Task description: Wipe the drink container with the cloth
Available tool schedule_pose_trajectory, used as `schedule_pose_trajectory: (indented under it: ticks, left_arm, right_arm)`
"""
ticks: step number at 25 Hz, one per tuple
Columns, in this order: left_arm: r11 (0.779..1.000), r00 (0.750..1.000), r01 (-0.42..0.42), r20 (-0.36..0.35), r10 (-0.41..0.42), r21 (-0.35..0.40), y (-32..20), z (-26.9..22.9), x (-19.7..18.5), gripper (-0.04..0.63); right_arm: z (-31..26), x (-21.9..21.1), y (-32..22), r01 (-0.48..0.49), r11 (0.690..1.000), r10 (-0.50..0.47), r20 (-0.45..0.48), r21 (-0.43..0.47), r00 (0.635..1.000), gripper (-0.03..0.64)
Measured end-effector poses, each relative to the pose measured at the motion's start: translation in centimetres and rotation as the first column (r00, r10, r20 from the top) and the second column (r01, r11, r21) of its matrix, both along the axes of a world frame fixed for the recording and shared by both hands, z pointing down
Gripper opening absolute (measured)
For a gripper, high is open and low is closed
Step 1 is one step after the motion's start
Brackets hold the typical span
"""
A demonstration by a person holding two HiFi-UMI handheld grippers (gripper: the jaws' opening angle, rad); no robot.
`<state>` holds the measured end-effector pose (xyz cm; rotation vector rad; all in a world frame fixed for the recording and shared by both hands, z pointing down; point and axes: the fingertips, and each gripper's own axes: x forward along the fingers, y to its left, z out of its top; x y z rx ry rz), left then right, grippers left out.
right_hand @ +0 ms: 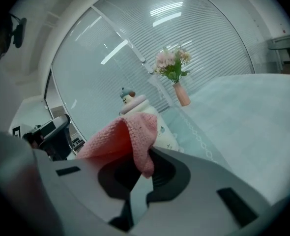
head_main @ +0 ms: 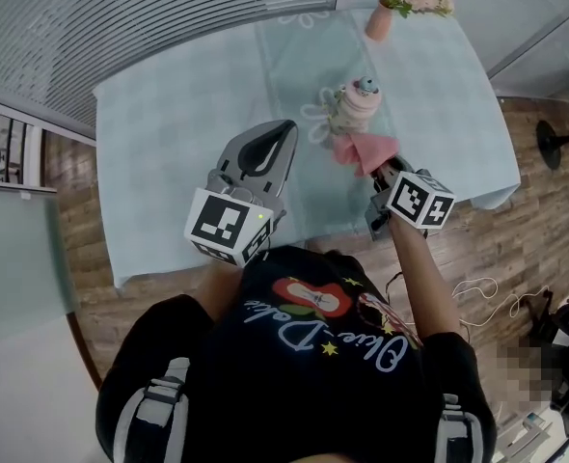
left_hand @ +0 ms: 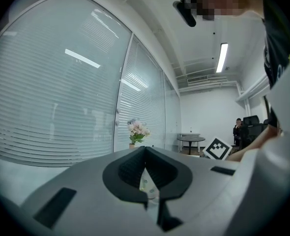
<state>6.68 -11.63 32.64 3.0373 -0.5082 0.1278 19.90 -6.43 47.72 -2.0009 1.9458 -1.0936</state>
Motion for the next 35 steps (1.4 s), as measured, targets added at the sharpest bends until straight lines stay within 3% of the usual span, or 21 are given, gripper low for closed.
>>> schedule_pose_trajectory:
  ticks: [6,12,19,24,35]
  left_arm:
    - [1.000,1.000,-0.010,0.009,0.010,0.019,2.2,-0.2,1.8,0.003]
    - [0.999,1.000,0.009,0.029,-0.010,0.035,4.5,-0.1,2.7,0.003]
    - [0.999,0.998,0.023,0.054,-0.025,0.048,6.9,1.0,1.8,0.003]
    - [0.997,0.998,0.044,0.031,-0.046,0.061,5.4,0.1,3.1,0.003]
    - [0.996,0.998,0.063,-0.004,-0.063,0.056,1.2,-0.6,6.0,0.003]
  right_arm:
    - [-2.7,2.9,1.6,0.063,0.997,-0.054,-0.175,0.042,0.983,0.012]
    - [-4.4,4.5,2.2,0.160,0.987,-0.136,-0.365,0.035,0.921,0.012]
    - [-5.8,5.1,1.6,0.200,0.977,-0.148,-0.454,0.069,0.879,0.012]
    - [-6.9,5.7,-0.2,0.233,0.970,-0.165,-0.536,0.062,0.828,0.012]
    - [-5.0,6.1,-3.9,0.318,0.946,-0.280,-0.656,-0.065,0.701,0.012]
